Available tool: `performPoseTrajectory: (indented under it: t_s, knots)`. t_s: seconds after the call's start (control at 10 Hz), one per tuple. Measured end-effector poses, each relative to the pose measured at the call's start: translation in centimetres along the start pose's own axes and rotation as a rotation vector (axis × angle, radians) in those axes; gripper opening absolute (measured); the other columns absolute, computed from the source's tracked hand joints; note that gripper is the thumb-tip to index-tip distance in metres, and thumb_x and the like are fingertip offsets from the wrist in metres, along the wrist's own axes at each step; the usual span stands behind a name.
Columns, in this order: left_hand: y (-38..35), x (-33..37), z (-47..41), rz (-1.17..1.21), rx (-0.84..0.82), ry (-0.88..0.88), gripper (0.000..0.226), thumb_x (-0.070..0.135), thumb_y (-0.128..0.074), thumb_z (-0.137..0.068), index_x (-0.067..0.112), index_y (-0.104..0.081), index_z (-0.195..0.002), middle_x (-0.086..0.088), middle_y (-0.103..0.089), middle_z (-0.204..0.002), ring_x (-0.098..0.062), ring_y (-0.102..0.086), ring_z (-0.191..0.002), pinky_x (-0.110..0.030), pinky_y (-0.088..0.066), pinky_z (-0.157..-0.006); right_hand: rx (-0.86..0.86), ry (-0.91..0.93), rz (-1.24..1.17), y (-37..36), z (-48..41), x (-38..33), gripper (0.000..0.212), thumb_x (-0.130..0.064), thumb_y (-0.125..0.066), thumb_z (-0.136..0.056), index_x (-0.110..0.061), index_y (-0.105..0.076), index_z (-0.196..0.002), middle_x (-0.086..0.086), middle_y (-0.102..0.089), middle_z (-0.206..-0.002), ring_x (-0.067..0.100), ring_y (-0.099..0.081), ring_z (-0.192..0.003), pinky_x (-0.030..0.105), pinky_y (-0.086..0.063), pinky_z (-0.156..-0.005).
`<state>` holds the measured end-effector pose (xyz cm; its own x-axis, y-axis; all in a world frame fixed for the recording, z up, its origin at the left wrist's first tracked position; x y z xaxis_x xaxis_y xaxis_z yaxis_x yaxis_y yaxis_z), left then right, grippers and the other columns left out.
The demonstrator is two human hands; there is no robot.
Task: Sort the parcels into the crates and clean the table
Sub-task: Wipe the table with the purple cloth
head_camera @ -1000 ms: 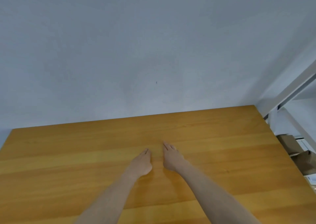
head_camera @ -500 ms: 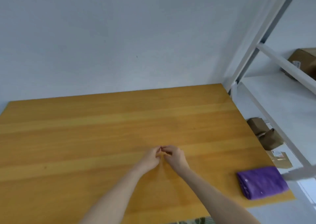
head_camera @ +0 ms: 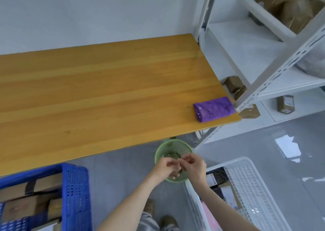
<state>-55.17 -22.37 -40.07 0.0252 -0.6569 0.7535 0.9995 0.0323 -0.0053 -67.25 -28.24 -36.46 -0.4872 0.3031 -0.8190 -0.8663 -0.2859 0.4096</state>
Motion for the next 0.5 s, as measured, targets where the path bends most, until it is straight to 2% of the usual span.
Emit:
performPoseTrajectory:
  t_s: [0.1,0.2,0.3,0.4,0.5]
  knots:
    - [-0.8,-4.9,-2.2,-0.202,0.002,0.135,0.031,-0.004,-0.035,-0.092,0.013,-0.059,-0.083,-0.004,-0.061,-0.095,-0.007,-0.059,-0.059,-0.020,-0.040,-0.047,0.017,-0.138,0.058,0.7,-1.2,7.7,0.015,-0.009,-0.066,-0.083,-0.014,-0.063,-0.069,0.005,-0.062,-0.060,0.018,-0.055,-0.055,0.036,-0.048,-0.060]
    - [0.5,-8.7,-4.0,-0.312,0.057,0.232,0.027,0.003,-0.035,-0.093,0.009,-0.059,-0.103,-0.006,-0.063,-0.100,-0.011,-0.060,-0.064,-0.022,-0.040,-0.049,0.026,-0.292,0.110,0.3,-3.2,14.6,0.027,-0.005,-0.057,-0.080,-0.020,-0.059,-0.058,0.006,-0.062,-0.059,0.025,-0.056,-0.061,0.042,-0.052,-0.065]
    - [1.4,-12.3,-7.6,-0.296,0.093,0.237,0.026,0.005,-0.037,-0.093,0.007,-0.060,-0.106,-0.007,-0.063,-0.099,-0.011,-0.059,-0.063,-0.021,-0.038,-0.048,0.073,-0.334,0.075,-0.8,-6.6,18.8,0.039,0.001,-0.062,-0.078,-0.014,-0.052,-0.044,0.005,-0.051,-0.044,0.018,-0.044,-0.047,0.027,-0.040,-0.049]
    - [2.5,-16.2,-11.0,-0.235,0.103,0.252,0.019,0.006,-0.043,-0.093,0.010,-0.059,-0.101,-0.009,-0.063,-0.099,-0.012,-0.059,-0.068,-0.018,-0.041,-0.052,0.131,-0.389,0.013,-2.7,-11.0,22.3,0.033,-0.008,-0.071,-0.080,-0.010,-0.058,-0.049,-0.002,-0.049,-0.037,0.016,-0.045,-0.044,0.017,-0.032,-0.036]
    - [3.7,-18.5,-13.6,-0.126,0.147,0.230,0.011,0.007,-0.051,-0.091,0.014,-0.059,-0.092,-0.009,-0.064,-0.096,-0.012,-0.060,-0.072,-0.017,-0.045,-0.060,0.139,-0.462,-0.005,-5.4,-14.5,24.7,0.014,-0.007,-0.065,-0.084,-0.010,-0.067,-0.070,0.001,-0.057,-0.053,0.018,-0.057,-0.059,0.012,-0.040,-0.044]
Point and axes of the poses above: each hand's wrist, its own z-axis away from the middle knuckle, its own y-axis out of the back of the hand, x = y × z, the point moved 9 cm from there along -z, towards the middle knuckle
